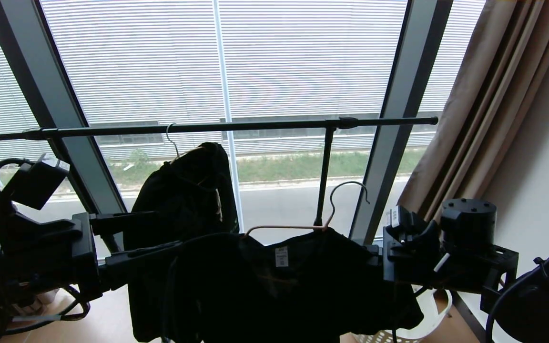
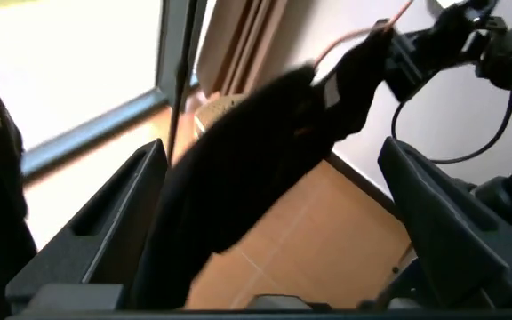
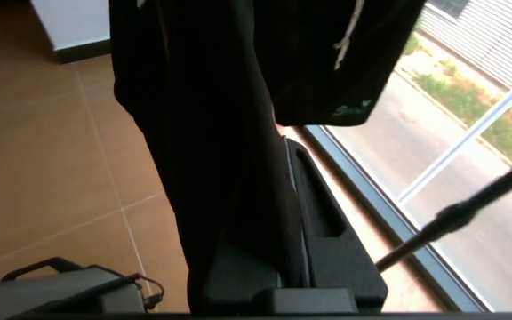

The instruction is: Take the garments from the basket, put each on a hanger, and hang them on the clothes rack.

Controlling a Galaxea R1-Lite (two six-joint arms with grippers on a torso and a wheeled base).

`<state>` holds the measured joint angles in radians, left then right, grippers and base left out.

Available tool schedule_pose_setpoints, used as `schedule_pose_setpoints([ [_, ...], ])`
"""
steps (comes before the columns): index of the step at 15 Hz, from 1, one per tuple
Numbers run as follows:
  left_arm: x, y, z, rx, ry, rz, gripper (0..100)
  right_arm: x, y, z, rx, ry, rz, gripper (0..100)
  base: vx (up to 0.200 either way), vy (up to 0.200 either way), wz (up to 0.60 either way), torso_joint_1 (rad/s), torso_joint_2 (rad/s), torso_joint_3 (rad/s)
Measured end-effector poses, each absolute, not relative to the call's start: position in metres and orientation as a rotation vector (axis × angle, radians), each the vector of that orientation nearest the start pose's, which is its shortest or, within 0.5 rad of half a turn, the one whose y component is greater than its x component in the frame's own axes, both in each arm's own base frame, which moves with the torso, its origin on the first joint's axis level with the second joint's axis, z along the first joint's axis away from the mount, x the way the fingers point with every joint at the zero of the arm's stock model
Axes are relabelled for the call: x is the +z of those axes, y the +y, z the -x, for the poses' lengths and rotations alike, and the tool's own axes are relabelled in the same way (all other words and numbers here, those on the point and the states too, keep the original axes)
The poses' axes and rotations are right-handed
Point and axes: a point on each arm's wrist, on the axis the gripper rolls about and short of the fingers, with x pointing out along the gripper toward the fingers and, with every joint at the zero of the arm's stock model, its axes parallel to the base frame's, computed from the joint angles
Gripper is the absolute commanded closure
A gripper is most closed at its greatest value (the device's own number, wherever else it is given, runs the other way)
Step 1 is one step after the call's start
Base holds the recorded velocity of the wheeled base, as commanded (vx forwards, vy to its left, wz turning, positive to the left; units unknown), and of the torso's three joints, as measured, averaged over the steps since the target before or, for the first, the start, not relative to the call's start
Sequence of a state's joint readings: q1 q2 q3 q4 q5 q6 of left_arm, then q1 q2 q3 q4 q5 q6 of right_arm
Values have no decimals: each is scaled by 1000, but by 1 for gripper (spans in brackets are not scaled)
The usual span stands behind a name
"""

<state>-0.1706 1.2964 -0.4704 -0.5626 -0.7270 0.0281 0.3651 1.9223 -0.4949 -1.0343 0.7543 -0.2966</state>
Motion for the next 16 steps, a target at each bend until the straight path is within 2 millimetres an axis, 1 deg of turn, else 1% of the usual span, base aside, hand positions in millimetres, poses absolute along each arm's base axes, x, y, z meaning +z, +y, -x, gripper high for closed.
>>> schedule_pose_setpoints([
  [3,181,-54,-175,-955,215,-60,0,78,123,-263,1174,255,187,100,0,0,0,0,0,0],
  [6,169,-66,-175,-1039,188,-202,0,75,125,-260,1193,245,218,100,0,0,0,0,0,0],
  [8,163,-73,-181,-1078,192,-246,0,75,126,-258,1200,245,224,100,0,0,0,0,0,0],
  [10,161,-80,-192,-1105,192,-298,0,75,127,-257,1205,233,243,100,0,0,0,0,0,0],
  [12,159,-87,-200,-1149,267,-324,0,75,127,-255,1210,228,252,100,0,0,0,0,0,0],
  [13,160,-91,-202,-1169,292,-338,0,75,127,-254,1214,228,253,100,0,0,0,0,0,0],
  [16,168,-102,-210,-1215,274,-388,0,77,129,-250,1225,224,255,100,0,0,0,0,0,0],
])
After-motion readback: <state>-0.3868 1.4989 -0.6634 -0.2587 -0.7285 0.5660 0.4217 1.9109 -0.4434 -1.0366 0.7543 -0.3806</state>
